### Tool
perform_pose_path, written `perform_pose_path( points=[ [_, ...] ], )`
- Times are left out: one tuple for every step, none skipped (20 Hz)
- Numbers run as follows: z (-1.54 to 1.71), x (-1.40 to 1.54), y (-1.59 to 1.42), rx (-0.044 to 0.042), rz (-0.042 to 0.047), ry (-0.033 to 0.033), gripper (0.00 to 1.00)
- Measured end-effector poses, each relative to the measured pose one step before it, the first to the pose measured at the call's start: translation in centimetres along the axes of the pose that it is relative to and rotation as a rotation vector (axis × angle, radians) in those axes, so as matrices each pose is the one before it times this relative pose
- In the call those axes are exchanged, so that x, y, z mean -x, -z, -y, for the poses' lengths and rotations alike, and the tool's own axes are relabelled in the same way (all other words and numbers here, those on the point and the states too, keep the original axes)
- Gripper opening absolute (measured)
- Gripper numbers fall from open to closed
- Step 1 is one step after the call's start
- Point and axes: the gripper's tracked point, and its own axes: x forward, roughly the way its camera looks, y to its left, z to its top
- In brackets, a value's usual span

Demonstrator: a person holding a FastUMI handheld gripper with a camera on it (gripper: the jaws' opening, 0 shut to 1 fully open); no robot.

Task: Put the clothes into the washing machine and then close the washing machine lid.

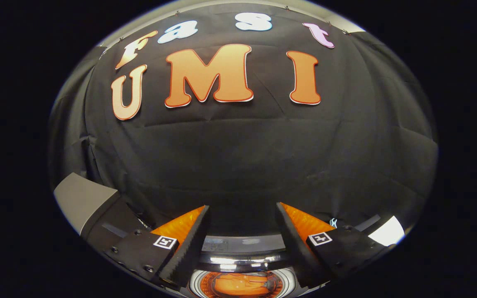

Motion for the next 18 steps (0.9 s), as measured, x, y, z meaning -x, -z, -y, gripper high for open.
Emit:
perform_pose_path(
  points=[
    [-0.040, 0.445, 0.327, -0.00060, -0.00061, 0.00114, 1.00],
    [0.003, 0.448, 0.304, 0.00076, -0.00161, 0.00017, 0.99],
    [-0.038, 0.476, 0.349, 0.00001, -0.00173, 0.00031, 0.99],
    [0.059, 0.549, 0.319, -0.00109, -0.00188, 0.00167, 1.00],
    [0.043, 0.443, 0.365, 0.00222, -0.00319, -0.00004, 1.00],
    [-0.031, 0.490, 0.476, 0.00218, -0.00427, 0.00036, 1.00],
    [0.037, 0.494, 0.365, 0.00088, -0.00076, 0.00000, 0.99],
    [-0.072, 0.396, 0.317, 0.00004, 0.00311, -0.00071, 0.99],
    [-0.020, 0.417, 0.520, 0.00091, -0.00291, -0.00087, 0.99],
    [0.115, 0.636, 0.662, -0.00203, -0.00675, -0.00164, 0.99],
    [0.039, 0.494, 0.729, -0.00391, -0.00987, 0.00034, 0.99],
    [0.037, 0.389, 0.815, 0.00199, -0.01061, 0.00284, 0.99],
    [0.234, 0.263, 1.070, 0.00930, -0.01559, 0.00529, 0.99],
    [0.265, 0.220, 1.483, 0.01201, -0.02726, 0.00299, 0.99],
    [0.256, 0.269, 1.387, 0.00324, -0.02474, 0.00028, 0.99],
    [0.143, 0.146, 0.983, -0.00646, -0.01316, -0.00064, 0.99],
    [0.177, 0.178, 0.862, -0.00787, -0.01231, 0.00253, 0.99],
    [0.105, 0.141, 0.793, -0.00718, -0.01201, 0.00390, 0.99]
  ],
)
